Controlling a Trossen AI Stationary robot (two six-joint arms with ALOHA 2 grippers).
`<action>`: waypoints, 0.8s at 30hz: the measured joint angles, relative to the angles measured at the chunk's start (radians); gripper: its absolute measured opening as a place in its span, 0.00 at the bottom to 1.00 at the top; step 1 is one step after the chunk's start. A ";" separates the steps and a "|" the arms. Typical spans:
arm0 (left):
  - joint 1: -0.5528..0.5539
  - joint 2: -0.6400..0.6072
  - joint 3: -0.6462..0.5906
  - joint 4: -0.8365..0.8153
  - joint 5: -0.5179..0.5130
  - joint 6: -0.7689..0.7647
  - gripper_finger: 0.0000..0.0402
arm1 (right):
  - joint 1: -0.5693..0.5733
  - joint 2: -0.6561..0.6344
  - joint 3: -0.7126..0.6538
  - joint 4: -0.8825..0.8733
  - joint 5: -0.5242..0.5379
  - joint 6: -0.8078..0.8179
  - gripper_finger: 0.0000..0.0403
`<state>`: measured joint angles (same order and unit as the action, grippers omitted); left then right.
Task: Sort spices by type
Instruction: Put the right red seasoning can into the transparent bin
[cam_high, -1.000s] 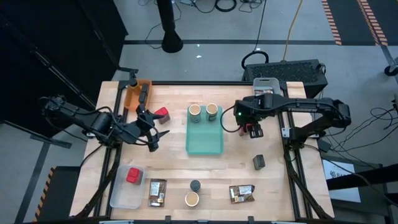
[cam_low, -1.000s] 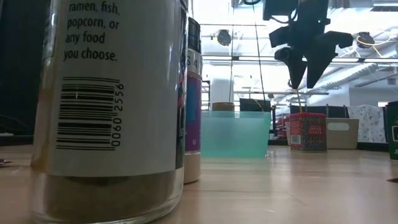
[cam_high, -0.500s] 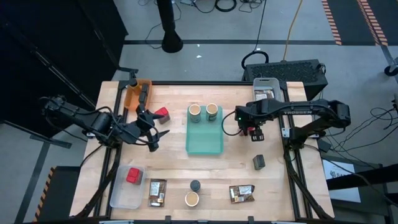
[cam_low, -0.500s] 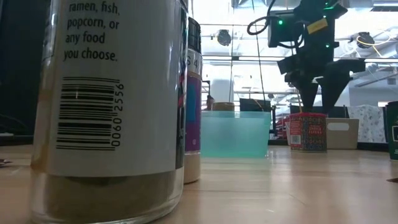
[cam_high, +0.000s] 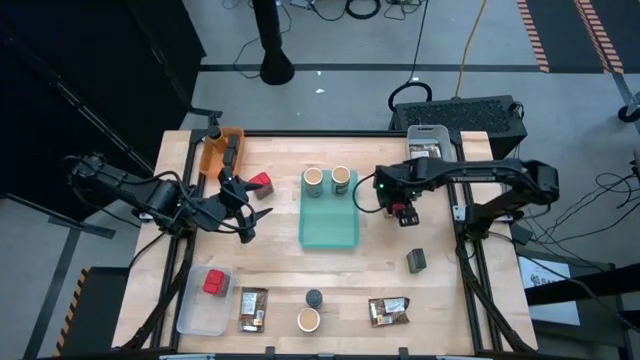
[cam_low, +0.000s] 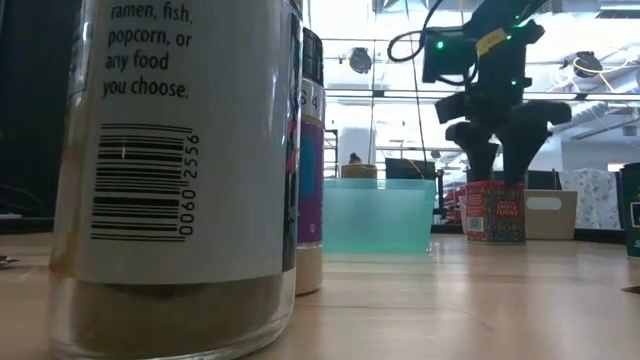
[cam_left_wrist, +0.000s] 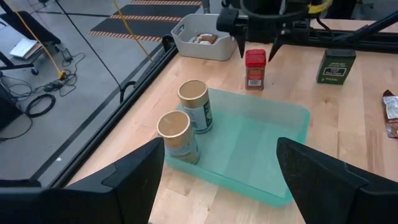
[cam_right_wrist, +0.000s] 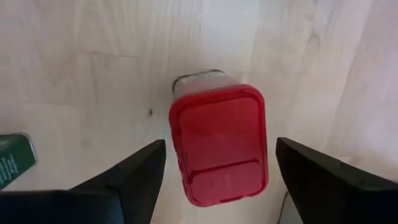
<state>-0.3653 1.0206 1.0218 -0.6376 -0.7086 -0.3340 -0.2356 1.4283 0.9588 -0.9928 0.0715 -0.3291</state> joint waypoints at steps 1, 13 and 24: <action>0.000 0.000 0.000 0.000 0.000 0.000 0.77 | 0.000 0.012 0.000 0.000 0.000 0.004 0.71; 0.000 0.000 0.000 0.000 0.000 0.000 0.77 | 0.000 0.083 0.000 -0.009 0.008 0.056 0.48; -0.003 0.017 0.000 -0.006 0.023 0.006 0.77 | 0.019 0.000 0.178 -0.262 0.037 0.223 0.47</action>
<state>-0.3680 1.0377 1.0218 -0.6434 -0.6856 -0.3283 -0.2170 1.4283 1.1364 -1.2544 0.1083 -0.1065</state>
